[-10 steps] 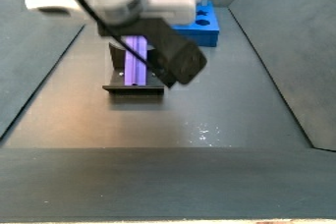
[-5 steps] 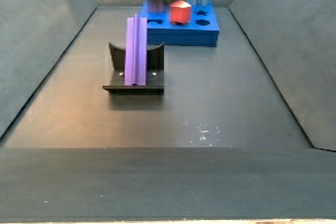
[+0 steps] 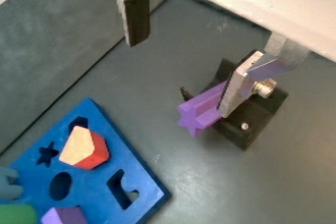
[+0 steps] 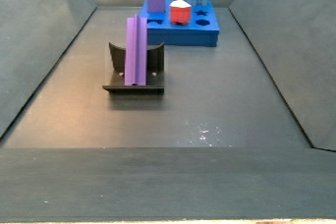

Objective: Pick up the star object. Move up. Place the star object on the fixture. Regrasp the star object. Move to above the board. Insert the star object.
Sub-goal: Regrasp the star object.

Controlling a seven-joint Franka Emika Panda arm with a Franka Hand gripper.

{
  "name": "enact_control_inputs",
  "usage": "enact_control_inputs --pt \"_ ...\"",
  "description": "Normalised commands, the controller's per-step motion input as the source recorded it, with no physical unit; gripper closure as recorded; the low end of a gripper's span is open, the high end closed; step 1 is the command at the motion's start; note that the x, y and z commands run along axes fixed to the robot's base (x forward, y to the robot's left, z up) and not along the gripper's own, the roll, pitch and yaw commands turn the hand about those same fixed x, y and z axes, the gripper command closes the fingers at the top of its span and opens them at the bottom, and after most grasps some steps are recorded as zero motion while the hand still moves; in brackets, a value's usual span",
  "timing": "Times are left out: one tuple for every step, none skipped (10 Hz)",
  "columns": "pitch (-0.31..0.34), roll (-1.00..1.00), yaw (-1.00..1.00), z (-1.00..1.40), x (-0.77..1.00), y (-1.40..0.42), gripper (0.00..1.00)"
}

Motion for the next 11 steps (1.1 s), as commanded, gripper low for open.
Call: enact_control_inputs --pt "0.013 1.00 0.03 0.05 -0.04 -0.29 0.00" --pt "0.007 1.00 0.03 0.03 -0.03 -0.06 0.00" --pt "0.003 1.00 0.04 0.02 -0.03 -0.02 0.00" --pt "0.001 1.00 0.04 0.02 -0.02 -0.02 0.00" --pt "-0.002 1.00 0.04 0.01 -0.01 -0.03 0.00" --pt "0.000 1.00 0.04 0.01 0.00 -0.02 0.00" --pt "0.006 1.00 0.04 0.01 0.00 -0.02 0.00" --pt "0.009 1.00 0.04 0.01 0.00 -0.02 0.00" --pt "0.017 1.00 0.04 0.00 0.02 -0.02 0.00" --pt "0.025 1.00 0.05 0.00 0.03 -0.02 0.00" --pt "0.039 1.00 0.05 0.00 0.04 -0.03 0.00"
